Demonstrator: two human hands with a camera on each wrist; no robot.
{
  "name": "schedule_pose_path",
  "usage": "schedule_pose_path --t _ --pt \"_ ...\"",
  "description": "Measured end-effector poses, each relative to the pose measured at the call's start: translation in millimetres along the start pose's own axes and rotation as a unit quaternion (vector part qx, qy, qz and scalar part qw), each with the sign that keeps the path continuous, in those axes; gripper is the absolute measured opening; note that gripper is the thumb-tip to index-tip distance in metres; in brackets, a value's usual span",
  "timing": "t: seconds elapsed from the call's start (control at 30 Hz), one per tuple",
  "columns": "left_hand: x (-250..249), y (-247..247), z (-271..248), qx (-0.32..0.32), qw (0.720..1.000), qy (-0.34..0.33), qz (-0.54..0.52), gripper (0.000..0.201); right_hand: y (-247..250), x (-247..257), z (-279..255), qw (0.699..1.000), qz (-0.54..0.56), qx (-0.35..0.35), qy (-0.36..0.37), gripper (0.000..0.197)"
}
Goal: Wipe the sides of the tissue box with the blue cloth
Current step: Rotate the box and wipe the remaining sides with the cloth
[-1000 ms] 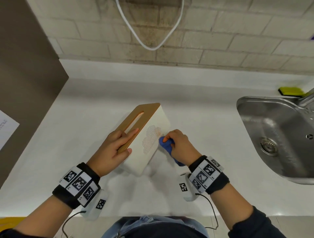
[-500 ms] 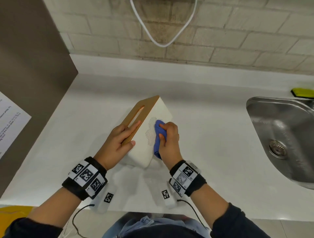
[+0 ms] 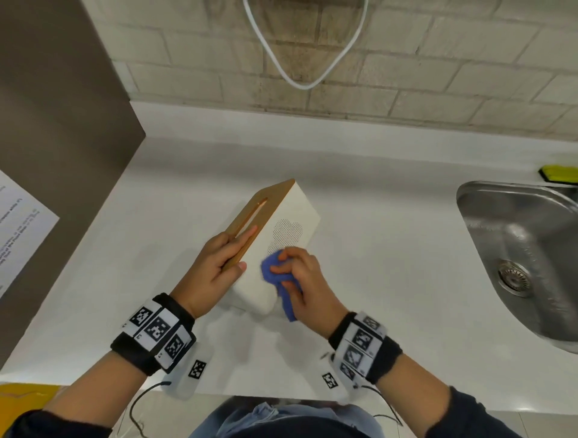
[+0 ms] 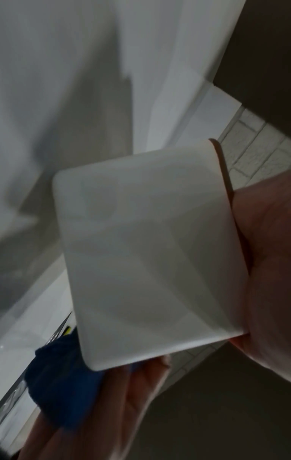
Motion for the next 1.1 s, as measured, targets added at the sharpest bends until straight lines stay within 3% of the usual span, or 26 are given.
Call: schedule_pose_path --t 0.03,0.1,0.2,0.23,0.27,0.33,0.4,0.47,0.53,0.6,0.67,0.8,0.97,1.03,1.1 --pt "0 -1 -1 0.004 1.000 -0.004 0.002 0.058 8 -9 0 1.000 0.011 -0.006 0.001 0.024" --pt "-2 -5 -1 0.013 1.000 -0.007 0.011 0.058 33 -36 15 0.995 0.035 -0.081 -0.046 0.024" --pt "-8 -10 0 0.021 0.999 -0.016 0.036 0.060 53 -68 49 0.962 0.033 -0.145 -0.229 0.030" --pt "-9 -11 0 0.019 0.999 -0.017 0.042 0.060 50 -64 54 0.960 0.035 -0.147 -0.234 0.029" --pt "-9 -11 1 0.015 0.999 -0.016 0.043 0.060 43 -49 56 0.970 0.039 -0.148 -0.191 0.030" --pt "-6 -8 1 0.005 0.999 -0.012 0.043 0.060 24 -12 41 0.992 0.051 -0.099 -0.062 0.030" --pt "-4 -5 1 0.000 0.999 -0.010 0.048 0.060 7 11 10 0.998 0.063 0.014 0.008 0.023" --pt "-3 -4 3 0.009 0.998 -0.021 0.065 0.059 0 5 -13 0.991 0.033 0.131 0.015 0.020" --pt "-3 -5 5 0.022 0.997 -0.026 0.071 0.059 8 -20 -18 0.984 -0.056 0.169 -0.020 0.021" --pt "-2 -6 6 0.019 0.999 -0.010 0.032 0.058 31 -49 -13 0.987 -0.087 0.096 -0.096 0.024" --pt "-3 -5 4 0.021 1.000 -0.011 0.011 0.058 62 -58 -6 0.985 -0.035 -0.016 -0.169 0.025" --pt "-15 -10 5 0.109 0.983 -0.069 0.127 0.060 104 -60 -9 0.946 0.067 -0.154 -0.279 0.018" --pt "-12 -15 -1 0.257 0.900 -0.142 0.322 0.066 108 -73 -29 0.920 0.111 -0.187 -0.326 0.016" --pt "-7 -2 -3 0.262 0.894 -0.129 0.341 0.066 110 -71 -35 0.918 0.122 -0.188 -0.327 0.017" --pt "-7 16 -1 0.225 0.905 -0.092 0.349 0.062 112 -64 -40 0.919 0.144 -0.186 -0.316 0.019"
Point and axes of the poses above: each hand's wrist, its own z-axis towards the middle knuckle, its own y-axis out of the back of the hand, x = y × z, the point moved 6 cm from there along z, towards the middle knuckle, and after that the axes turned 7 degrees about -y, right-handed, at the moved point
